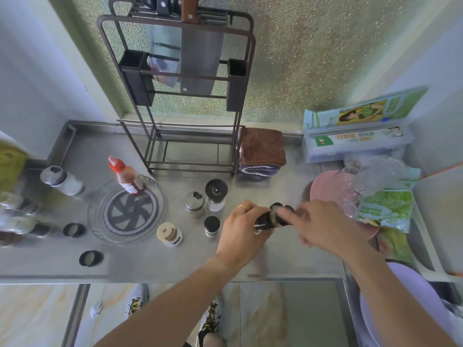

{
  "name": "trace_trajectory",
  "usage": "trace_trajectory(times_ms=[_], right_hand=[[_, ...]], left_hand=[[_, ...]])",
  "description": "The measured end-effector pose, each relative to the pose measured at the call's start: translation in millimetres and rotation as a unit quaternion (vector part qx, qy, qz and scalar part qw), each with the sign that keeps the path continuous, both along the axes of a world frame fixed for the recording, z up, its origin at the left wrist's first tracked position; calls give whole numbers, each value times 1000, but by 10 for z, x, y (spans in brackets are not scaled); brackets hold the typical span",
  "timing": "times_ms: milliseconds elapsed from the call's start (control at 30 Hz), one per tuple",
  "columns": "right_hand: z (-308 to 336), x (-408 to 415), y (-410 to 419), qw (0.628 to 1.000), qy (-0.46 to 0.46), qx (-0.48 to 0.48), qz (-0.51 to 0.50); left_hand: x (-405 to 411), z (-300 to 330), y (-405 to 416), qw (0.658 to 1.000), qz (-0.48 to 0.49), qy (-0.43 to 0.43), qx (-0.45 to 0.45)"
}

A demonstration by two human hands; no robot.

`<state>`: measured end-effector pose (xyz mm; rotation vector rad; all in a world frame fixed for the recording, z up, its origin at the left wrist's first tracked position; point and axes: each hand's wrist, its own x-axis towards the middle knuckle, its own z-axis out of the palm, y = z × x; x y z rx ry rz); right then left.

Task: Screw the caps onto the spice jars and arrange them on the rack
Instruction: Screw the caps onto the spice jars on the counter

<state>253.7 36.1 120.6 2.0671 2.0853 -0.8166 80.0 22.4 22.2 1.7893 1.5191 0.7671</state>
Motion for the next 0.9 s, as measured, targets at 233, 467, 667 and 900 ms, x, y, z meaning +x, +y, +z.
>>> trace_trajectory(times_ms=[233,467,667,900], right_hand=[[-202,-63,-108,993,76,53,-76],[-666,-332,-291,992,36,73,-95],[-1093,-591,-163,991,35,98,-84],[-1321,-776,-93,991,61,77,-96]], left_hand=[[0,-94,-167,1000,-6,16,2],[-12,-333,-348,994,-6,77,-79],[-44,-349,-307,990,4,61,-124],[-78,-437,-310,991,44,13,-124]])
